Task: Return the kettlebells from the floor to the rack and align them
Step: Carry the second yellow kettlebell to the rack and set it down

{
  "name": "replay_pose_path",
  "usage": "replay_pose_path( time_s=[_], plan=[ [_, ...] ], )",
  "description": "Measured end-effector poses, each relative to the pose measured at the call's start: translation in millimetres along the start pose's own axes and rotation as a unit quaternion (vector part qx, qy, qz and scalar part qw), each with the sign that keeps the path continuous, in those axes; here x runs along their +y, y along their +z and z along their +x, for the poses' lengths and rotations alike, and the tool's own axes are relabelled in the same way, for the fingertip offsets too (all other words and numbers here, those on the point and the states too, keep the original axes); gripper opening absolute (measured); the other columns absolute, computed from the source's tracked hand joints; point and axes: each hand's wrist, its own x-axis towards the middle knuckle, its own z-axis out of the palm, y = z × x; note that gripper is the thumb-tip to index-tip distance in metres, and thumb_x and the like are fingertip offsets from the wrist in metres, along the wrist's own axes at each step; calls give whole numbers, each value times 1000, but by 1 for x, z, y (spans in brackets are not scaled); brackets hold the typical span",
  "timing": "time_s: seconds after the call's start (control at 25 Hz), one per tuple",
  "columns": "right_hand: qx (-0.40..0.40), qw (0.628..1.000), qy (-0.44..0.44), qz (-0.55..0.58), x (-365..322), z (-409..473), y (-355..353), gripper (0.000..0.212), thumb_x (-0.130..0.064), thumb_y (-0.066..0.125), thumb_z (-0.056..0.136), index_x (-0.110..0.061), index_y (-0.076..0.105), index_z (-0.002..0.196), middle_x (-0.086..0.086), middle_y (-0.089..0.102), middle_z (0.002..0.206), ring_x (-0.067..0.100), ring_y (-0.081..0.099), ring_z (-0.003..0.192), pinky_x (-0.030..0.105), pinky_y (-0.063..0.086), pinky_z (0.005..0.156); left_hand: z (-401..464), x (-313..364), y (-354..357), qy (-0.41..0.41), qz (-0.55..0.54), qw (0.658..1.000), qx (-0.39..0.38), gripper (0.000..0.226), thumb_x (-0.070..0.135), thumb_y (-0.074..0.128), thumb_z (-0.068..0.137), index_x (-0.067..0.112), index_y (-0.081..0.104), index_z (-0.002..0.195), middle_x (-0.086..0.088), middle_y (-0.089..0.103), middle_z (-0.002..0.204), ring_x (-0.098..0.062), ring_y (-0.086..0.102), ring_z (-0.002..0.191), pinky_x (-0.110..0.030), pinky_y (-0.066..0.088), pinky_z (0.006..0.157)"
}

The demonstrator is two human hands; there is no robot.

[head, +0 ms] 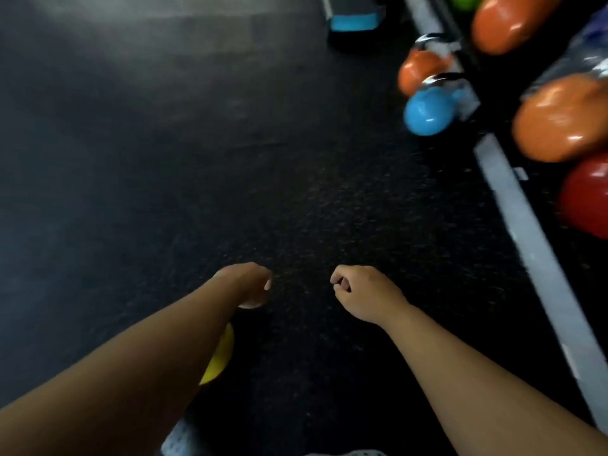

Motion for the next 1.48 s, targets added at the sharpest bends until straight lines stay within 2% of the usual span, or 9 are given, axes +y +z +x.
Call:
replay_pose_path(
  time_s=[0.2,0.48,0.56,0.64,0.8,1.0,1.12,1.24,1.48],
  plan=[
    [-107,990,-60,-73,-128,57,121,16,-28,49,94,-25,63,102,-2,64,96,18,60,83,40,55,74,-54,-164,107,-73,-79,994,9,50,58,50,72,38,59,117,8,66,120,-24,62,114,-38,53,84],
    [-155,962,-167,-151,-183,134,280,37,-25,58,84,-22,56,120,8,54,119,32,50,111,47,47,91,-23,-263,250,-109,-171,979,35,57,43,63,74,32,50,128,-1,57,128,-27,55,121,-45,51,93],
    [-188,946,-187,-186,-181,151,316,34,-26,59,80,-21,57,113,11,52,116,34,49,109,45,46,90,-5,-262,286,-84,-204,974,47,44,41,63,75,25,54,114,-5,59,114,-29,56,110,-41,49,84],
    [-192,947,-182,-181,-176,163,336,15,-30,62,76,-21,59,88,14,59,98,37,56,95,39,47,77,9,-258,309,-82,-287,949,107,22,34,63,74,21,54,89,-4,61,87,-30,61,88,-37,47,68],
    [-186,946,-207,-167,-170,181,340,25,-37,67,72,-19,50,64,8,59,70,32,56,72,31,37,61,20,-258,315,-90,-360,911,180,17,32,66,75,27,53,67,6,55,59,-20,56,59,-31,42,54],
    [-208,943,-193,-173,-176,170,321,21,-31,66,74,-19,53,62,5,55,68,32,58,73,30,37,60,17,-250,286,-81,-284,948,121,10,29,65,74,19,66,73,-3,62,64,-25,61,64,-34,48,56],
    [-178,961,-166,-133,-169,148,295,28,-33,65,72,-14,49,58,10,59,68,35,59,73,30,40,61,11,-242,252,-46,-243,962,119,14,33,65,72,19,67,74,-2,62,63,-25,62,63,-34,49,55],
    [-121,979,-126,-103,-153,118,248,26,-36,67,69,-11,64,70,21,69,82,38,66,81,33,47,66,3,-216,201,9,-191,975,109,23,35,65,70,19,72,85,-4,65,67,-26,66,66,-32,51,57],
    [-39,999,-10,-22,-92,47,136,35,-36,67,63,-19,39,49,9,62,67,33,66,72,28,40,57,5,-114,92,137,-101,982,88,23,40,66,72,24,72,89,2,69,73,-20,65,66,-30,51,58]
  ],
)
